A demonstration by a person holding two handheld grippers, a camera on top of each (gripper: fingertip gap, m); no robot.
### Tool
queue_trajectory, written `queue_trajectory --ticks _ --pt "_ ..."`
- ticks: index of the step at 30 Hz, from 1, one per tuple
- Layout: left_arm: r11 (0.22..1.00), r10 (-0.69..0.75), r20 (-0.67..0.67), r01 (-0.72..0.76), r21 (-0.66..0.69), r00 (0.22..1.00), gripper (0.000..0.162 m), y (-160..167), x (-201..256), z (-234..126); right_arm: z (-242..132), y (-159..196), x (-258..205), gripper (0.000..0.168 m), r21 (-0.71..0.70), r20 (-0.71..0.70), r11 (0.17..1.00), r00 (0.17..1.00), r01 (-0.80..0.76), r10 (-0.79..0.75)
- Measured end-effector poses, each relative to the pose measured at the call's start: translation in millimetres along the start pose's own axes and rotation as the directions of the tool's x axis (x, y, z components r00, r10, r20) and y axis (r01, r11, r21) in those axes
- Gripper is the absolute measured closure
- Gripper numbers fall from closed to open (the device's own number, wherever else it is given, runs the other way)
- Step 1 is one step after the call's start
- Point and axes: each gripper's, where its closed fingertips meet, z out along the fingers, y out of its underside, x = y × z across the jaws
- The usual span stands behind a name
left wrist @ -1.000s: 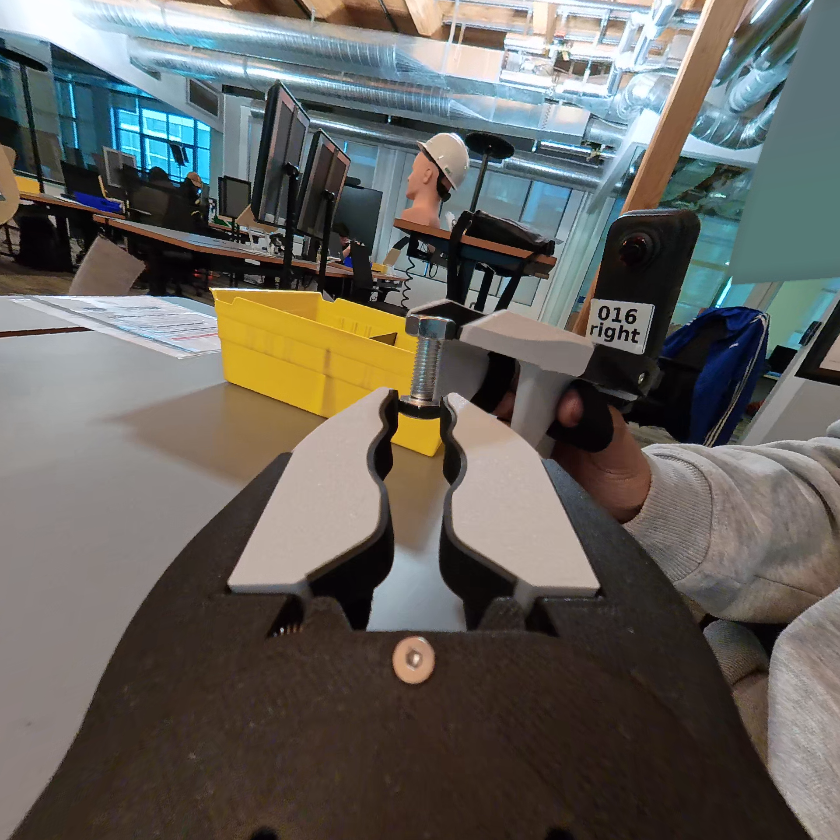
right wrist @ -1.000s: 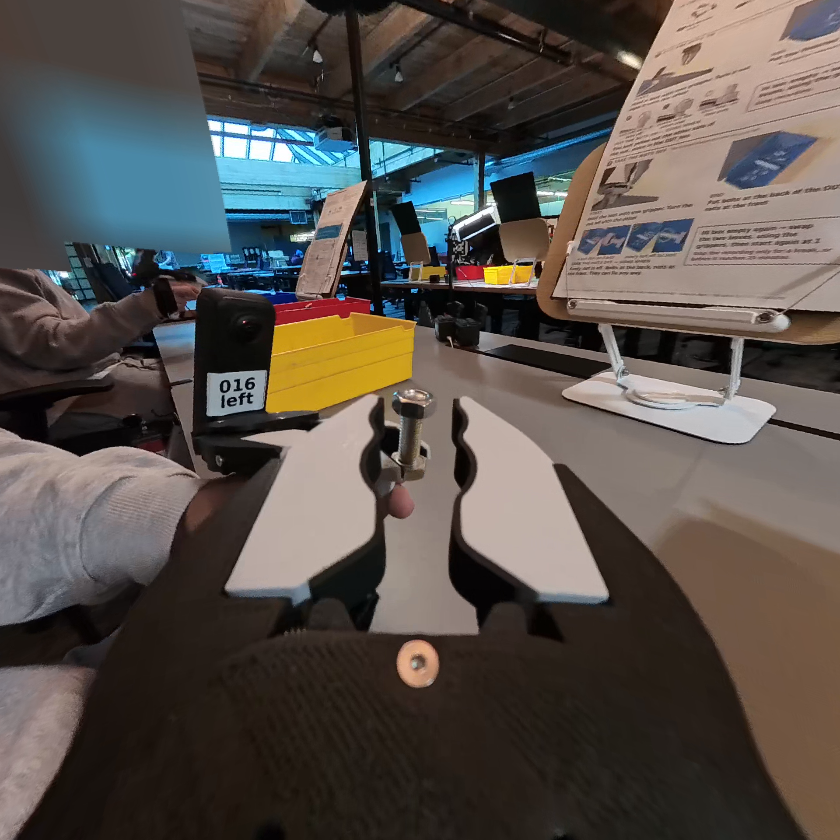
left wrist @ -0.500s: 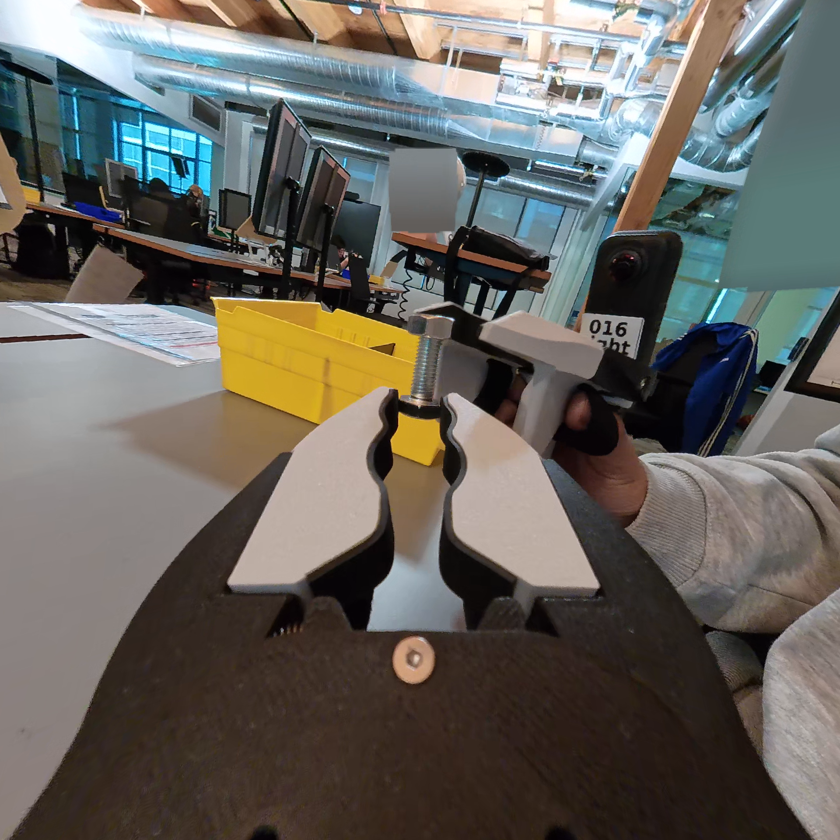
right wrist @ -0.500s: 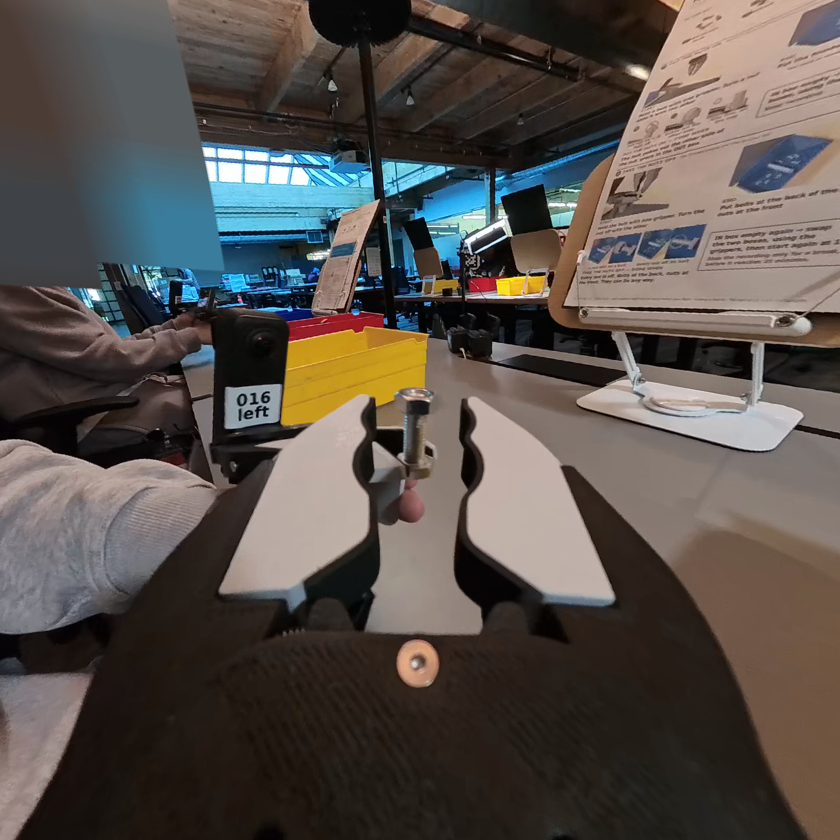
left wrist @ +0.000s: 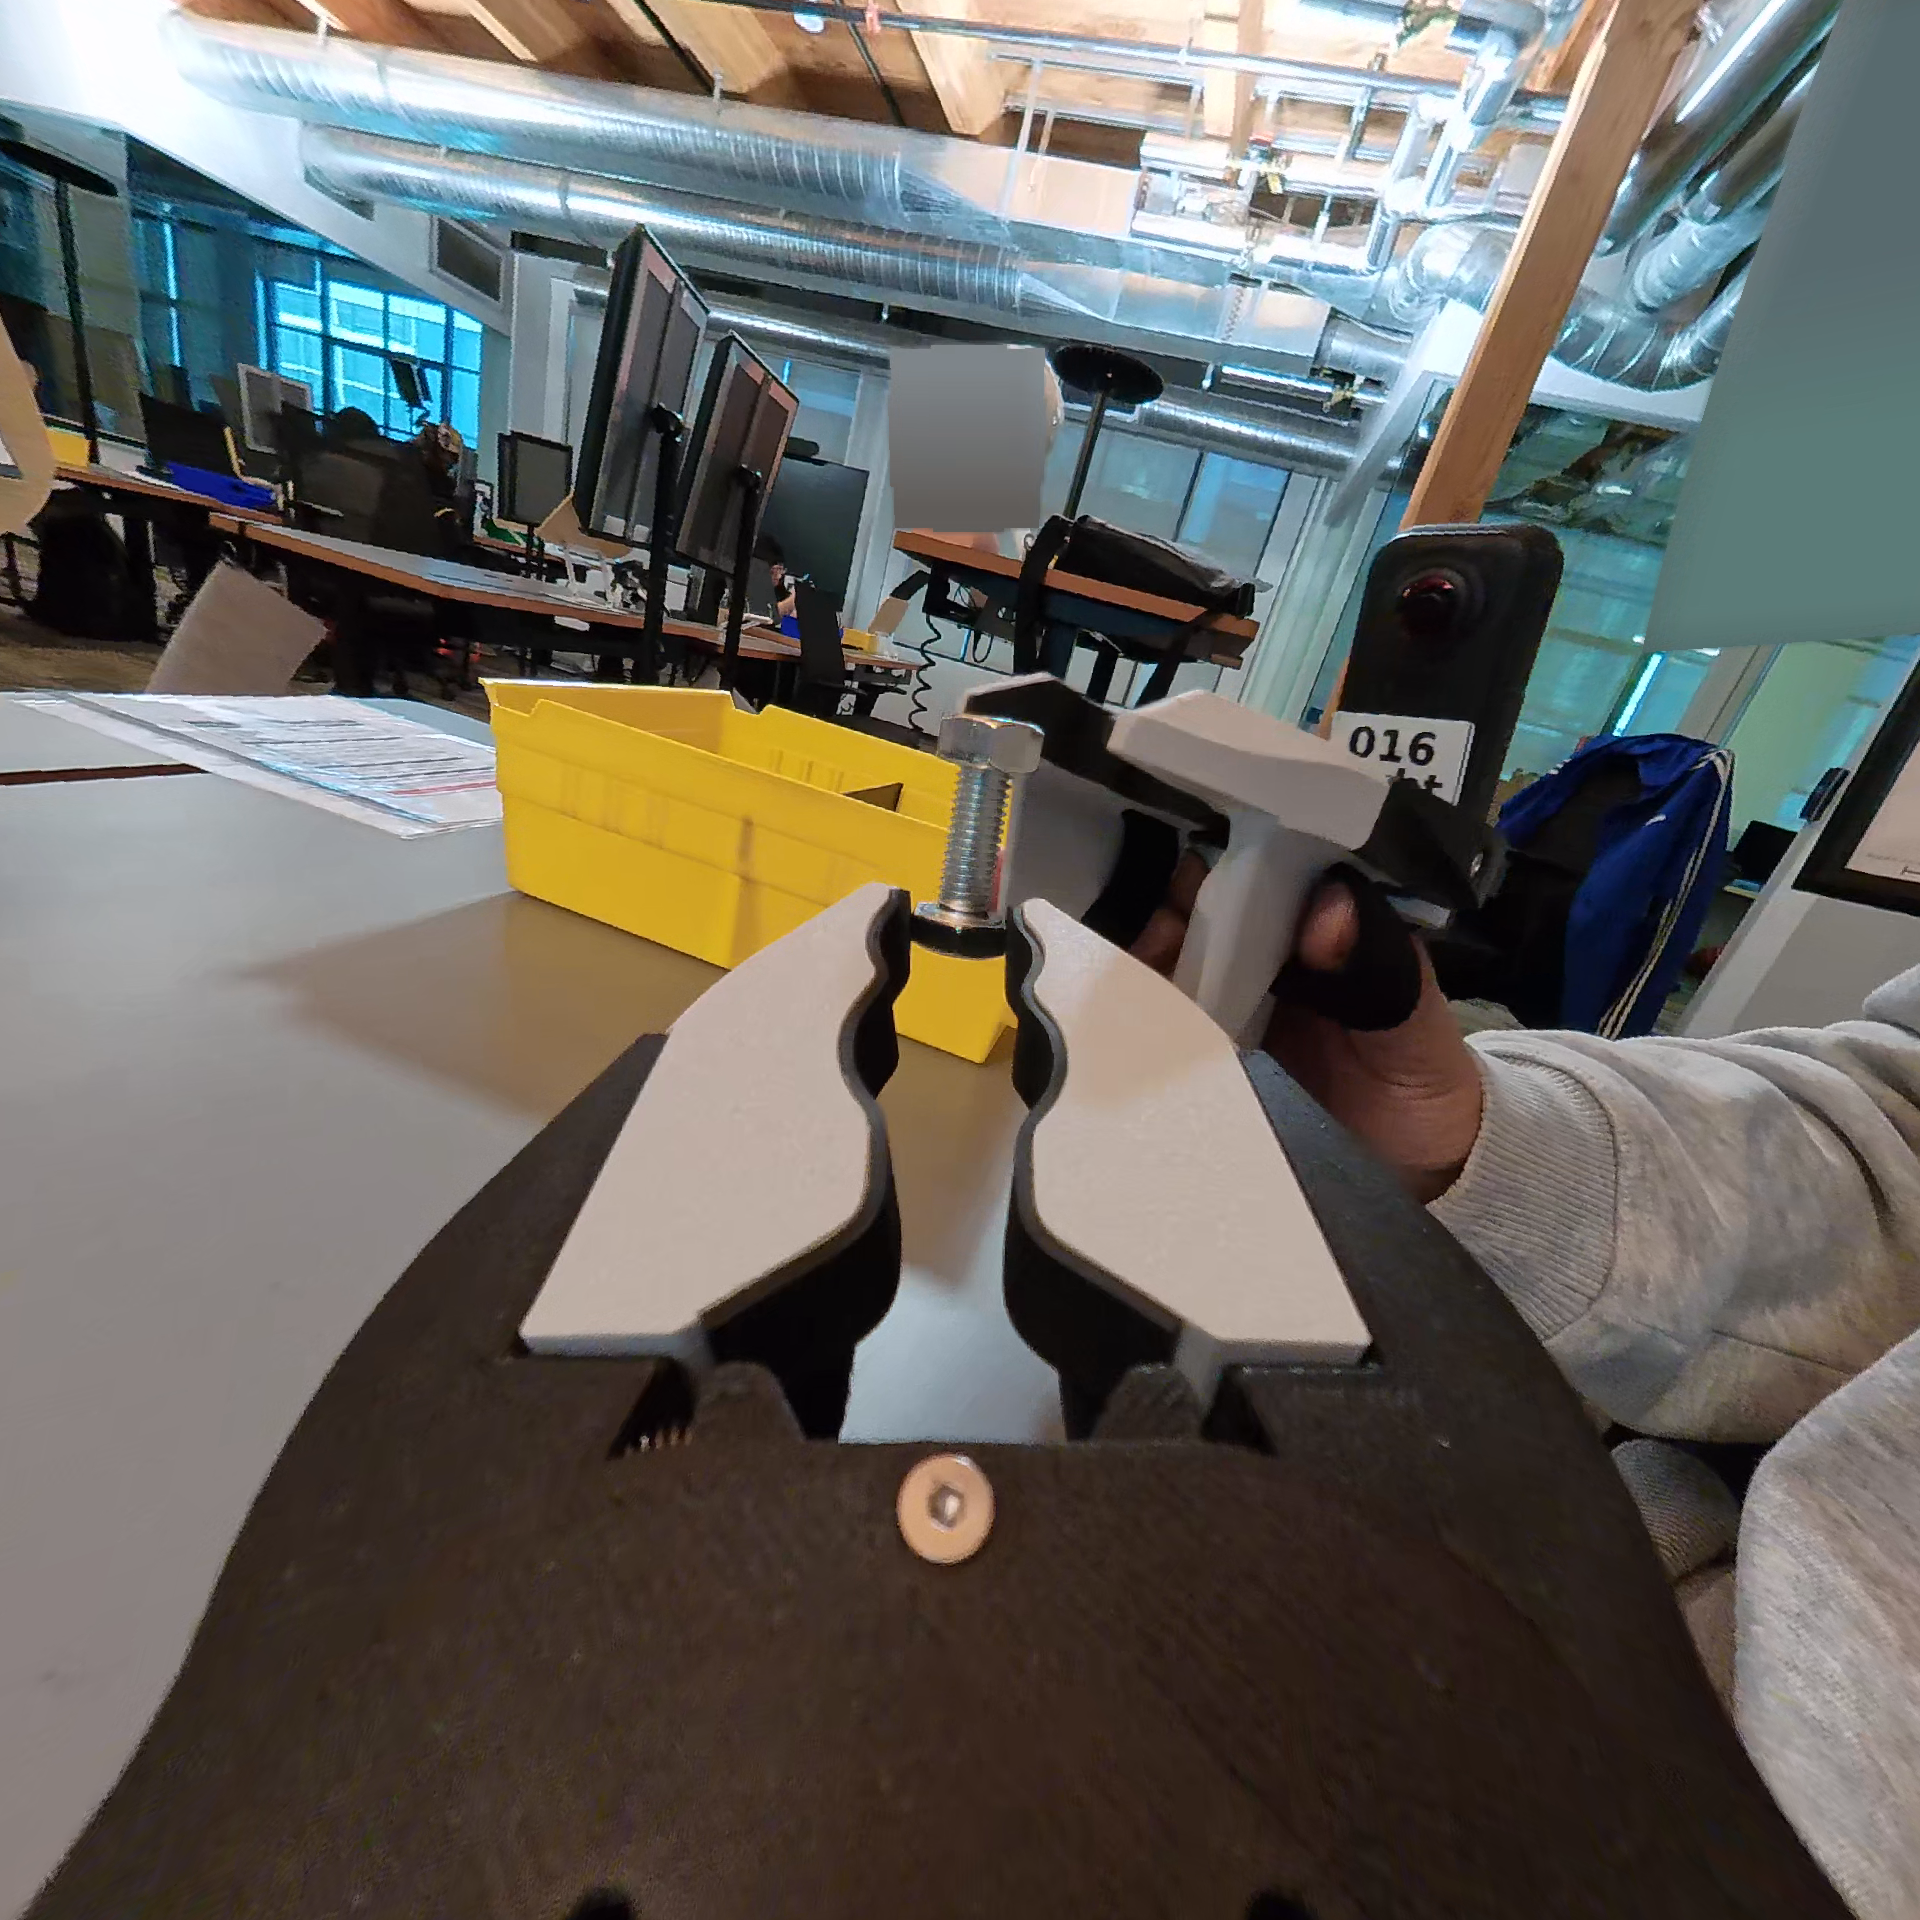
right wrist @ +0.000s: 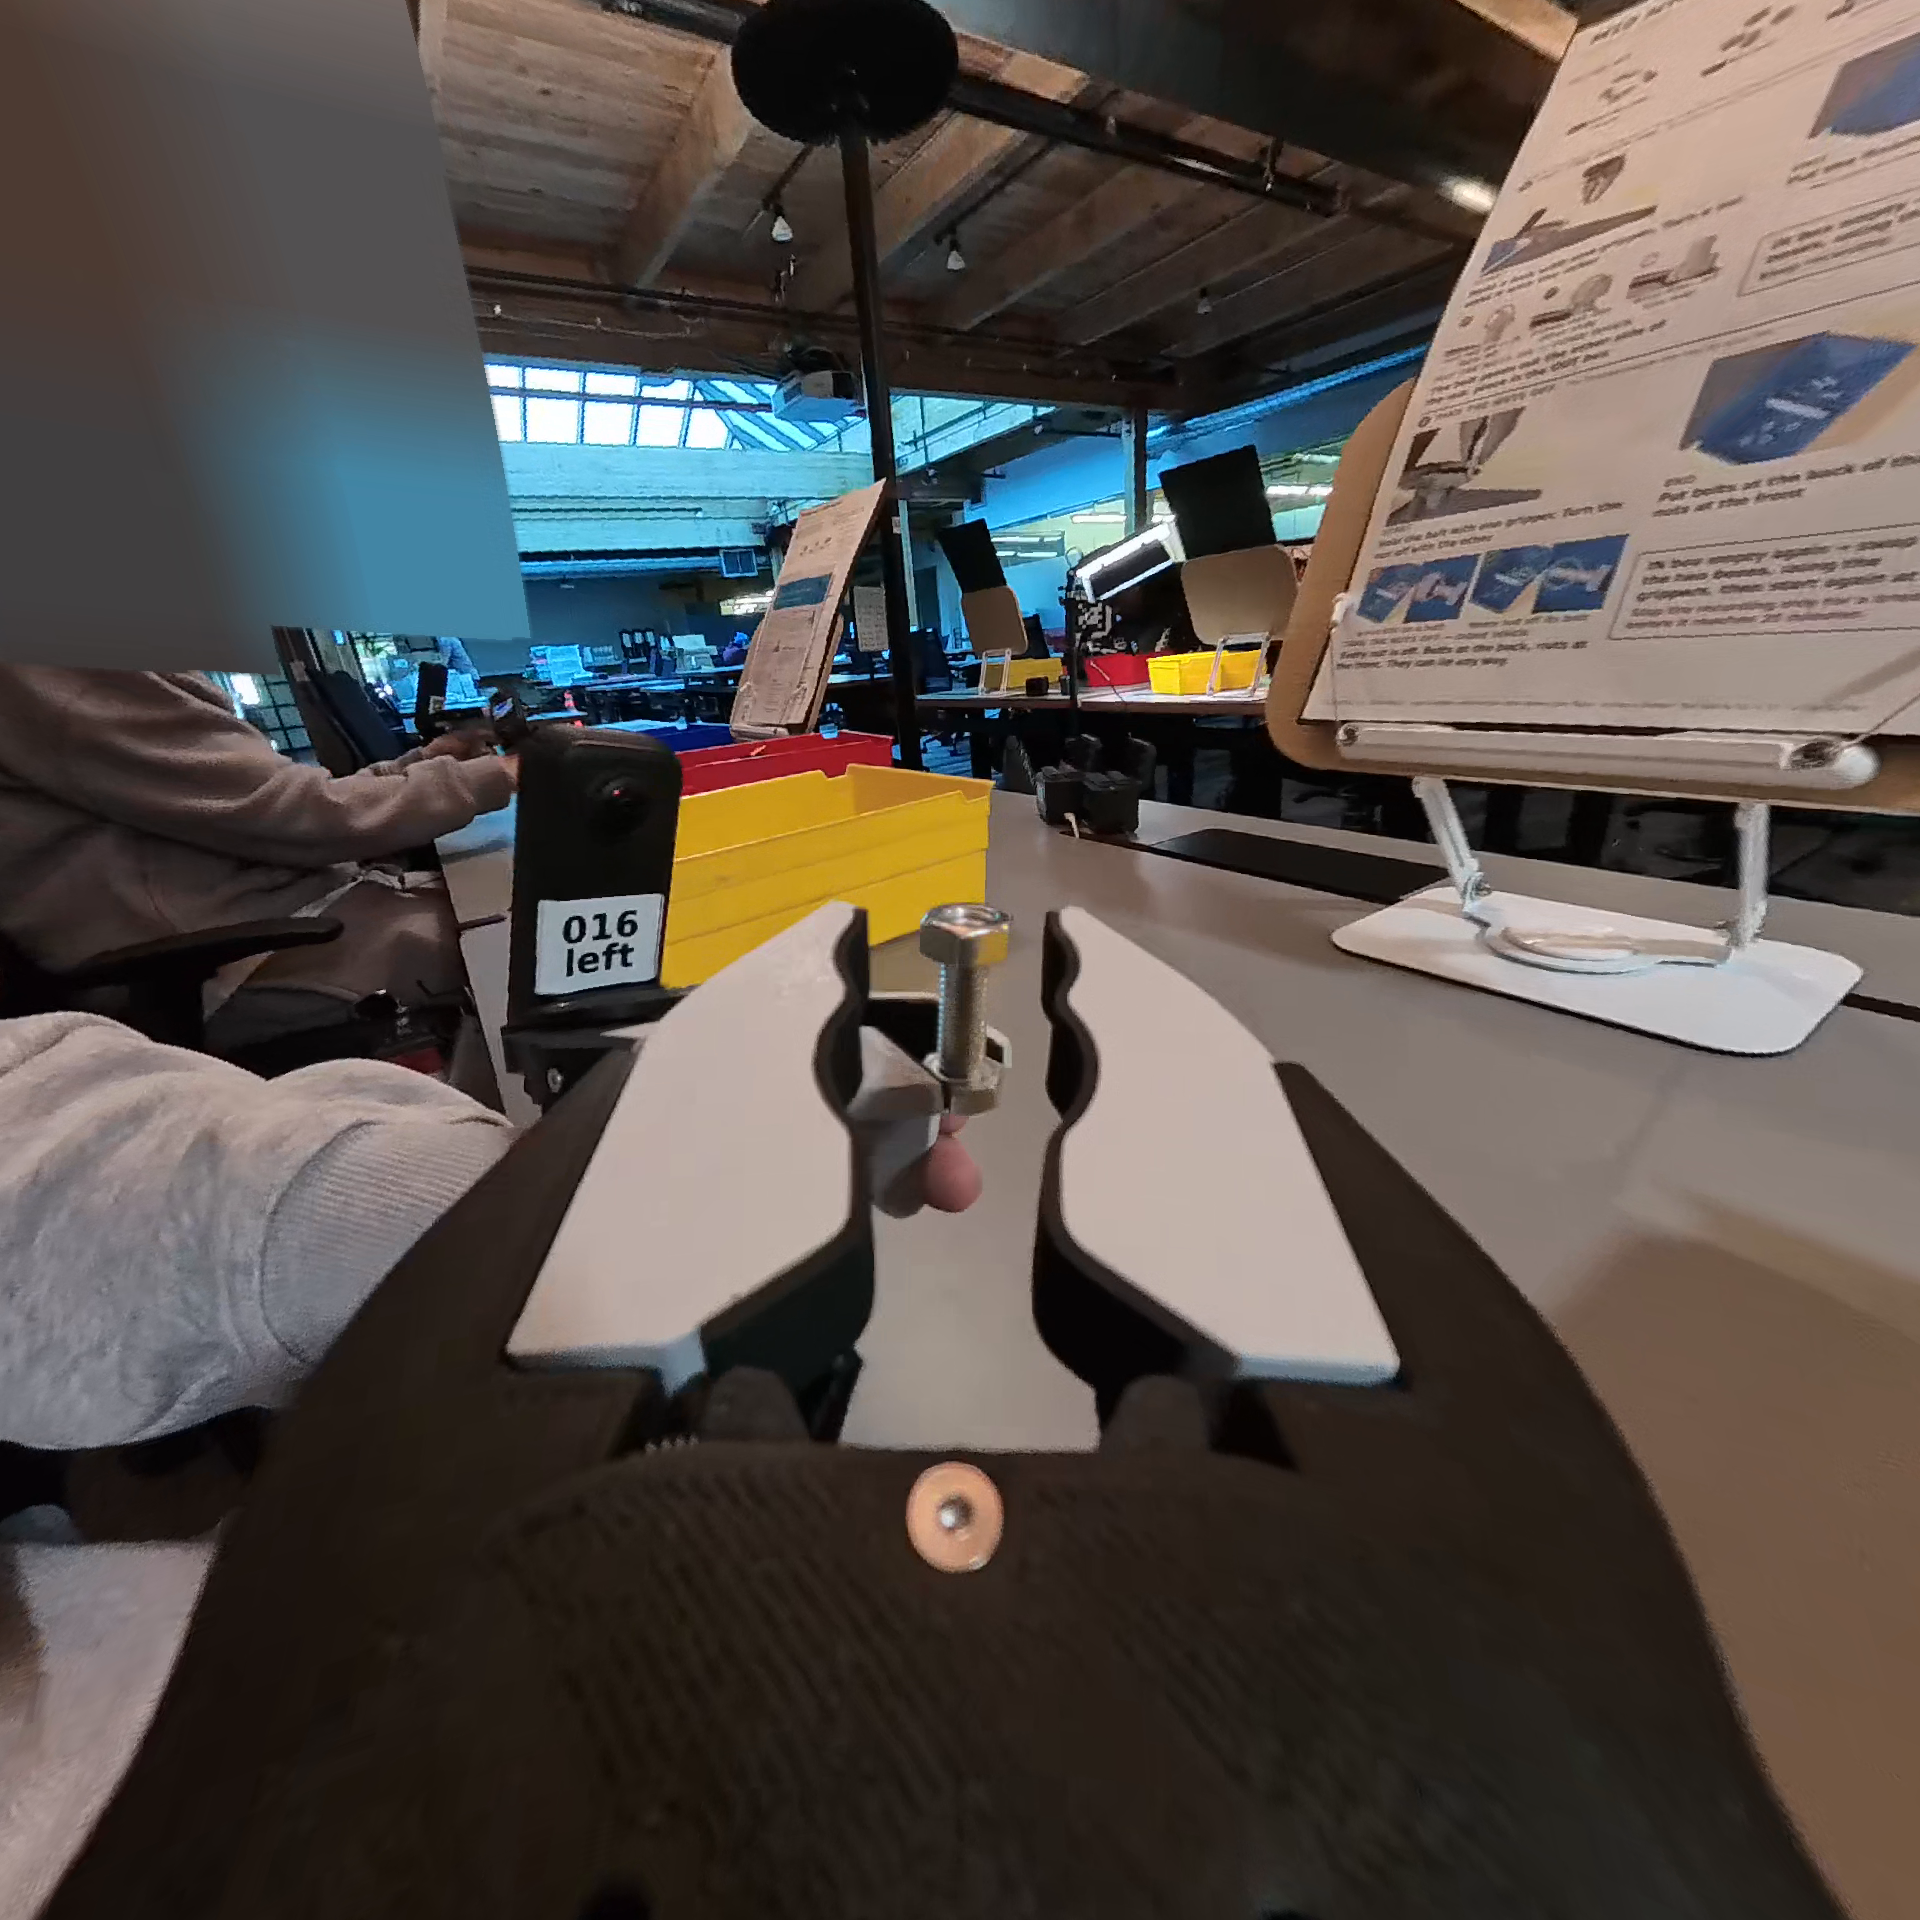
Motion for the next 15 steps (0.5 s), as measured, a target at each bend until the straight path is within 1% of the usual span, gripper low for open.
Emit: queue_trajectory --ticks 2,5,6,7,8,9,11,15 --pt "1.000 0.000 -0.016 0.000 0.004 1.000 0.144 0 3 0 2 4 2 0.133 -0.016 0.001 0.999 1.000 -0.028 0.028" --pt "1.000 0.004 -0.020 -0.004 0.010 1.000 0.144 -2 4 0 0 4 8 0.138 -0.009 0.001 0.998 0.998 -0.065 0.065" --pt "1.000 -0.002 -0.013 0.002 0.015 1.000 0.144 -2 2 0 -2 3 10 0.143 -0.007 0.006 0.997 0.997 -0.078 0.078" --pt "1.000 -0.014 -0.009 0.014 0.022 1.000 0.144 -3 0 -1 -3 3 14 0.155 -0.006 -0.012 0.996 0.996 -0.093 0.093" --pt "0.999 -0.026 -0.011 0.026 0.029 1.000 0.144 -5 -1 -2 -5 4 20 0.162 -0.009 -0.041 0.995 0.994 -0.100 0.100" --pt "0.999 -0.032 -0.008 0.032 0.033 0.999 0.144 -6 -2 -2 -6 5 23 0.162 -0.009 -0.050 0.994 0.993 -0.105 0.105" --pt "0.999 -0.029 -0.001 0.029 0.033 1.000 0.144 -6 -3 -3 -6 1 20 0.158 0.011 -0.022 0.993 0.993 -0.119 0.119" --pt "1.000 -0.020 0.000 0.020 0.020 1.000 0.144 -3 -2 -1 -5 -4 9 0.141 0.037 0.004 0.995 0.996 -0.093 0.093"
